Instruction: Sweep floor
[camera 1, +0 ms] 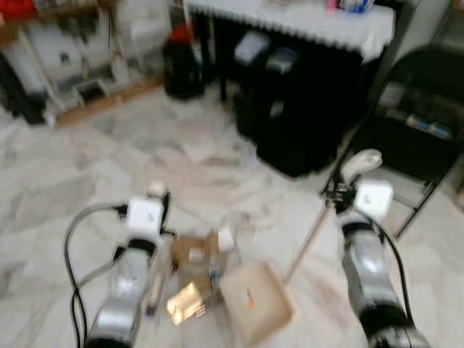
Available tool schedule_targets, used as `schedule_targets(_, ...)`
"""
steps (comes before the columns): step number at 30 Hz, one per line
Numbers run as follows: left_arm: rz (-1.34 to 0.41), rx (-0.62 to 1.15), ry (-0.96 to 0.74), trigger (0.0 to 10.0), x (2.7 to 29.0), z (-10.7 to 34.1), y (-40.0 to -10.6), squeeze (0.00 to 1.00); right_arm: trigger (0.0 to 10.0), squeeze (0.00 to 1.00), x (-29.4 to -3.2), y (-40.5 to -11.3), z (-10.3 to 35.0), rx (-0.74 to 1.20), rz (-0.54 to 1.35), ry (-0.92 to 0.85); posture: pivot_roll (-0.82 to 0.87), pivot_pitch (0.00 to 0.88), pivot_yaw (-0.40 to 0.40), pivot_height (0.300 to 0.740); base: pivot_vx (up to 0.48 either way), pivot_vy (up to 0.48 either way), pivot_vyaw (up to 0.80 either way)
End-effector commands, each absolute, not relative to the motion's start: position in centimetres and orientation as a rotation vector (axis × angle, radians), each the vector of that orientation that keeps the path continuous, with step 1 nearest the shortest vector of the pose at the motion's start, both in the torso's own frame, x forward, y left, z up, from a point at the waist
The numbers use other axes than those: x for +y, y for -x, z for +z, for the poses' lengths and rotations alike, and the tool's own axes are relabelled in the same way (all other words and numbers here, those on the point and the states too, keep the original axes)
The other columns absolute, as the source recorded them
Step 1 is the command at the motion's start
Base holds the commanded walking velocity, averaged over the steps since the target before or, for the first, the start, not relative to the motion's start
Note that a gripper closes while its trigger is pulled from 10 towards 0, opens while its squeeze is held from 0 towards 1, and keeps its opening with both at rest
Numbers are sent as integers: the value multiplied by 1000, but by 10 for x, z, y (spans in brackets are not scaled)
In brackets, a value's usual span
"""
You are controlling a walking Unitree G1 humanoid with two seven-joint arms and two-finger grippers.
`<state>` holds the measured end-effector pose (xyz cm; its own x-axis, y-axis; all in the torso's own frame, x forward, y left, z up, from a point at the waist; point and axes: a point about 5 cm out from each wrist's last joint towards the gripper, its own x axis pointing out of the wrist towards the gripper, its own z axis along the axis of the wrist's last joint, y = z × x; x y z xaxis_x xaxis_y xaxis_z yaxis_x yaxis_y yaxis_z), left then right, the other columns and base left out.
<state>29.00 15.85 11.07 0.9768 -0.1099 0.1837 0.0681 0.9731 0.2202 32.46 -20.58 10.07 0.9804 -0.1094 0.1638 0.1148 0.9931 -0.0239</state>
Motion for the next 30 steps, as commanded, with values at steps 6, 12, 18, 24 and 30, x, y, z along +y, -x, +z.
schedule_targets(6, -63, -238, -238, 10000, 168, 119, -290, 0, 10000, 0, -198, -330, 113, -217, -85, 41, 81, 20, 11, 740, 0, 0, 0)
schedule_targets(12, -57, -246, -240, 10000, 170, 122, -289, 0, 10000, 0, -198, -329, 111, -214, -84, 40, 80, 29, 10, 740, 0, 0, 0)
schedule_targets(18, -46, -238, -250, 10000, 176, 121, -287, 0, 10000, 0, -198, -328, 109, -206, -83, 44, 78, 35, 8, 740, 0, 0, 0)
schedule_targets(24, -78, -218, -257, 10000, 179, 121, -280, 0, 10000, 0, -201, -326, 105, -188, -85, 46, 78, 38, 9, 740, 0, 0, 0)
schedule_targets(30, -101, -191, -274, 10000, 186, 119, -271, 0, 10000, 0, -205, -321, 92, -140, -110, 61, 83, 35, 11, 740, 0, 0, 0)
